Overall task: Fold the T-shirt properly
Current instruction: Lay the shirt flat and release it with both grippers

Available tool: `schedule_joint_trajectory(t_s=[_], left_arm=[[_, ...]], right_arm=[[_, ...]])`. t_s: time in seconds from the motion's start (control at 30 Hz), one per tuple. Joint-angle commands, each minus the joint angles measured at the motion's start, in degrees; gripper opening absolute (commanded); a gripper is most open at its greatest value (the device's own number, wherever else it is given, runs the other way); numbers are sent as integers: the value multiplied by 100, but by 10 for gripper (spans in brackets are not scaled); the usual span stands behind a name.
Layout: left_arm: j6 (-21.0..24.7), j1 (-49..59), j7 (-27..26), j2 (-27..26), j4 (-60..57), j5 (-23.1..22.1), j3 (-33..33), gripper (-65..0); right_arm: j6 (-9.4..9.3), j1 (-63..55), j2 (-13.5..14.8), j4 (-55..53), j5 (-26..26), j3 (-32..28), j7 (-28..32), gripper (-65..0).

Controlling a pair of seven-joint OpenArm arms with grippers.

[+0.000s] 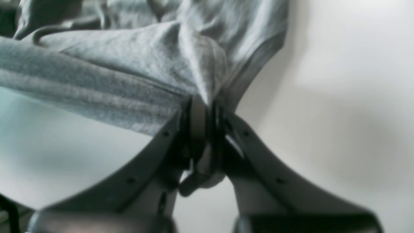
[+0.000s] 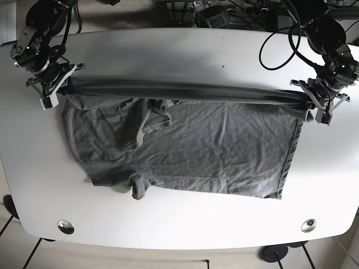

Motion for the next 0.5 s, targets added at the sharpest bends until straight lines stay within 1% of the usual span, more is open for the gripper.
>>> schedule_joint_trajectory(t_s=[0.03,0.2,0.3,0.37,0.43,0.5], left_arm=[[56,36,-105,-92,137,56,-117,-650],[56,27,-105,-109,93,100,-99,-650],[56,-254,-105,-118,40,100,-99,-650],[56,-351,-105,-127,-101,100,-99,-650],[56,-527,-105,-267,-197,100,-90,-650],[56,-632,-105,-294,-487,100,33,-650]], right_arm=[[-53,-154,123,128,-34,147,97,-629],[-53,-374,123,93,-60,147,124,-629],[-53,-401,123,84,-69,147,124,-629],[-53,-480,150,84,-69,147,124,-629],[-53,-497,158,84,-69,147,124,-629],[-53,-497,150,84,-69,147,124,-629]])
